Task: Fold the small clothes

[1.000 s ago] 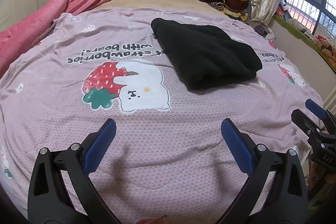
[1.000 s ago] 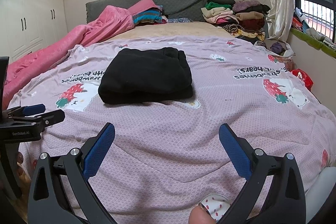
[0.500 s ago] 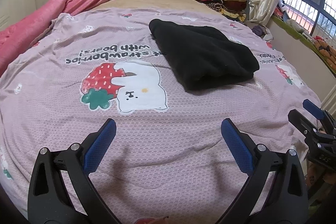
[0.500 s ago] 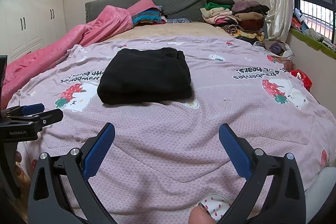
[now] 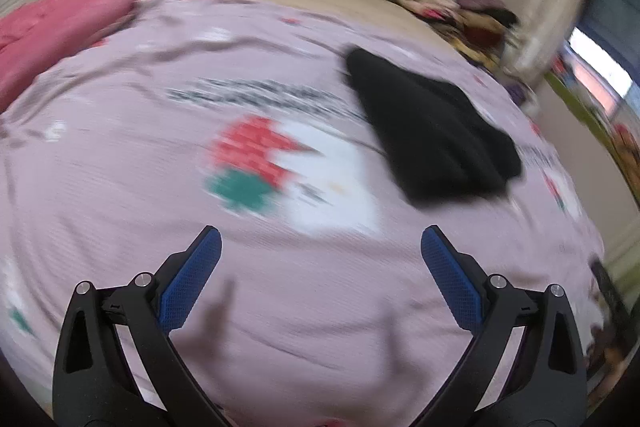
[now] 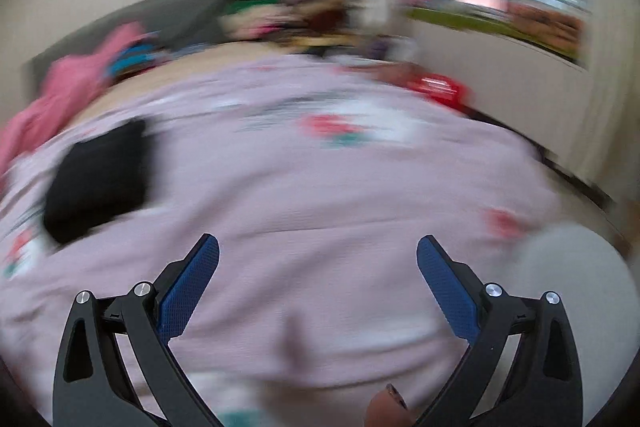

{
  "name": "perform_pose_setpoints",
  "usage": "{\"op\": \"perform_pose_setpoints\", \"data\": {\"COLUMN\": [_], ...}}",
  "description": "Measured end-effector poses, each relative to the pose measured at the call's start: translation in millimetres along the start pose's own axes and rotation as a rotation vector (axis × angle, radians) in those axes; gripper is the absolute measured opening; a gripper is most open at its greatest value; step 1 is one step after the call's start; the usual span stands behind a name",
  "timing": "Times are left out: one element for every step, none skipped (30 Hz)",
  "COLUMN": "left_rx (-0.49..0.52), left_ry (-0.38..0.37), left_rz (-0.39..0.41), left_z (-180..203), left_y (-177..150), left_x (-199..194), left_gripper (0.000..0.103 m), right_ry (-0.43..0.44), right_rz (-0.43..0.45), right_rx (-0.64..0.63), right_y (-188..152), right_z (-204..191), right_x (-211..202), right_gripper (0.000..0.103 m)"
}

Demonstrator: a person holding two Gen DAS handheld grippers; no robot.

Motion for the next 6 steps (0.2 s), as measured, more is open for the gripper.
{"op": "perform_pose_setpoints", "data": {"left_rx": [-0.037, -0.068, -0.093, -0.119, -0.13, -0.145], "left_ry": [0.03, 0.048, 0.09, 0.182, 0.235, 0.323], "left_rz": [0.027, 0.055, 0.077, 0.091, 0.104, 0.118], "left_z": [-21, -43, -72, -108, -127, -163], "left_y": [13, 23, 36, 48, 53, 62], "left_x": [-9, -18, -28, -39, -44, -53], "left_gripper": [0.094, 0.094, 0.094, 0.094, 0.094, 0.094], "right_ry": [-0.103, -0.184, -0.263, -0.327, -0.428, -0.485], "right_rz": [-0.034, -0.078, -0.137, -0.18, -0.25, -0.303], "right_rx": [0.048, 0.098, 0.166, 0.197, 0.246, 0.304], "right_y": [2, 1, -1, -4, -10, -17], "right_z": [33, 63, 104, 130, 167, 200], "right_x": [18, 35, 57, 71, 89, 104], "right_gripper": [0.099, 0.099, 0.099, 0.099, 0.099, 0.099]}}
Point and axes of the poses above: each gripper's, at about its wrist camera, not at the fingertips, and x roughly the way its jaws point, z to its right, y to its top, the point moved 2 cm from there along x, roughly the way its jaws point, and after that the axes turned 12 degrees about -y, right-handed, at the moved point
